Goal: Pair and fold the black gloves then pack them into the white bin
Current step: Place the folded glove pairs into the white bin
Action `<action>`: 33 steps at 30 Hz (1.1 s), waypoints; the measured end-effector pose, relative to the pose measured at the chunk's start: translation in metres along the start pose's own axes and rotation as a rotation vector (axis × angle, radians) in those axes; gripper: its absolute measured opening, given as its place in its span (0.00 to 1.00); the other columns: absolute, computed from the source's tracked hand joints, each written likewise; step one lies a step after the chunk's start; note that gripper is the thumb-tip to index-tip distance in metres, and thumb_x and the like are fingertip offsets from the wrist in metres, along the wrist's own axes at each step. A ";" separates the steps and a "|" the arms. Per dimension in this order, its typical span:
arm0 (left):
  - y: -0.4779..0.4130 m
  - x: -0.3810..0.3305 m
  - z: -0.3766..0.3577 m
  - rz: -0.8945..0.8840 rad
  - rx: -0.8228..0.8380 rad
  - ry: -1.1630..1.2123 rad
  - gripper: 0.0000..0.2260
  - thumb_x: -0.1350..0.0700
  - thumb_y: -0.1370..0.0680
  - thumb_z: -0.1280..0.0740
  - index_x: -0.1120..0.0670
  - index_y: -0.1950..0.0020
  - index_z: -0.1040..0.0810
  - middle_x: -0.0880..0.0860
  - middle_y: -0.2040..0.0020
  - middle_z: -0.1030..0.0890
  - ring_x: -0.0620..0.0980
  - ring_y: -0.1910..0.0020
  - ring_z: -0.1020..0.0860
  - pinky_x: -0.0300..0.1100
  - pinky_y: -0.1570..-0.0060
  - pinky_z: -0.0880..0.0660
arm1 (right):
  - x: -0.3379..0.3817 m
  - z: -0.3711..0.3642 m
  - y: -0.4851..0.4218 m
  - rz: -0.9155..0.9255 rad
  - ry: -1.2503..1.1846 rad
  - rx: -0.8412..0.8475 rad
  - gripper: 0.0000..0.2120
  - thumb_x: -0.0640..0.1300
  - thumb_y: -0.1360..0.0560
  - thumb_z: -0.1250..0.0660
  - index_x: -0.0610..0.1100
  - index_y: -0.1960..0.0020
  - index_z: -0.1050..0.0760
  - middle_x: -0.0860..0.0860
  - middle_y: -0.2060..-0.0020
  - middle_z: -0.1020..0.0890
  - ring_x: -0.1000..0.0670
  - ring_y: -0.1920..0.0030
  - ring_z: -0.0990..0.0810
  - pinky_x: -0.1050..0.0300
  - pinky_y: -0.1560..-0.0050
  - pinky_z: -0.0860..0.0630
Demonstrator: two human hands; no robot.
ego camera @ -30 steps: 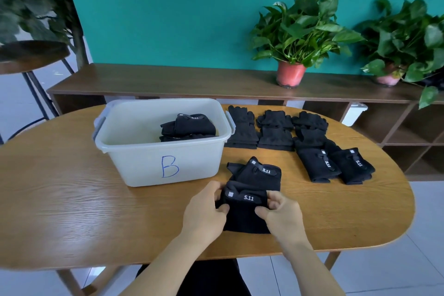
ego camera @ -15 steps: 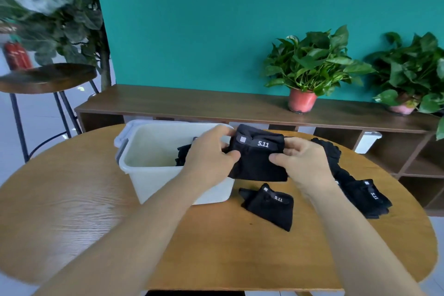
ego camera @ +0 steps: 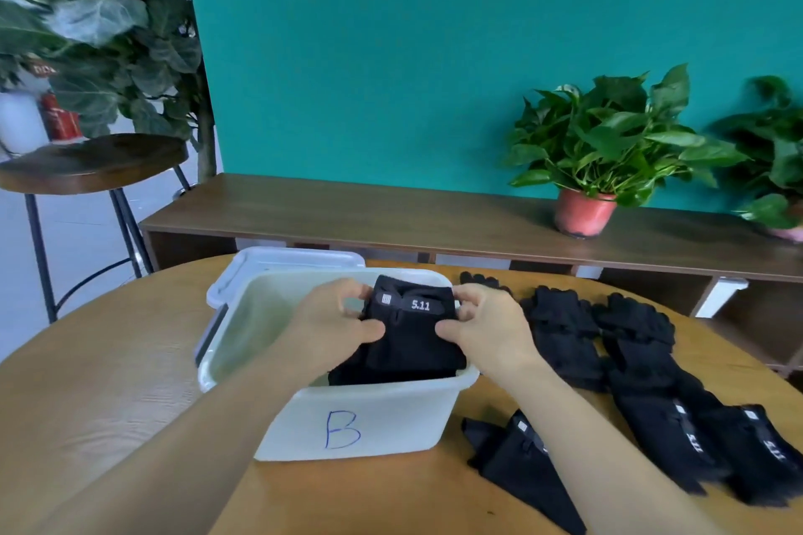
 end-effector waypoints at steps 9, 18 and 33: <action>-0.012 0.029 -0.012 0.069 0.120 -0.056 0.12 0.65 0.28 0.26 0.54 0.47 0.19 0.60 0.52 0.16 0.56 0.50 0.18 0.38 0.56 0.24 | 0.009 0.001 0.006 0.212 0.486 -0.056 0.28 0.51 0.25 0.30 0.52 0.27 0.33 0.57 0.56 0.18 0.53 0.42 0.28 0.52 0.32 0.39; -0.014 0.029 -0.007 -0.030 0.204 -0.119 0.14 0.55 0.27 0.24 0.48 0.44 0.20 0.52 0.51 0.15 0.48 0.50 0.17 0.37 0.49 0.22 | 0.007 0.007 0.007 0.284 0.449 -0.055 0.26 0.52 0.25 0.29 0.54 0.29 0.30 0.60 0.53 0.20 0.57 0.40 0.37 0.56 0.33 0.45; -0.025 0.034 -0.014 -0.285 0.360 -0.397 0.31 0.50 0.29 0.22 0.36 0.30 0.31 0.37 0.42 0.27 0.30 0.43 0.29 0.24 0.47 0.32 | 0.012 -0.007 -0.003 0.369 0.540 0.344 0.28 0.59 0.33 0.24 0.59 0.35 0.24 0.60 0.41 0.34 0.51 0.37 0.46 0.54 0.34 0.46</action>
Point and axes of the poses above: each hand's wrist, its own y-axis away from the middle knuckle, its own z-axis out of the back of the hand, x = y × z, the point moved 8 cm from there along -y, towards the middle knuckle
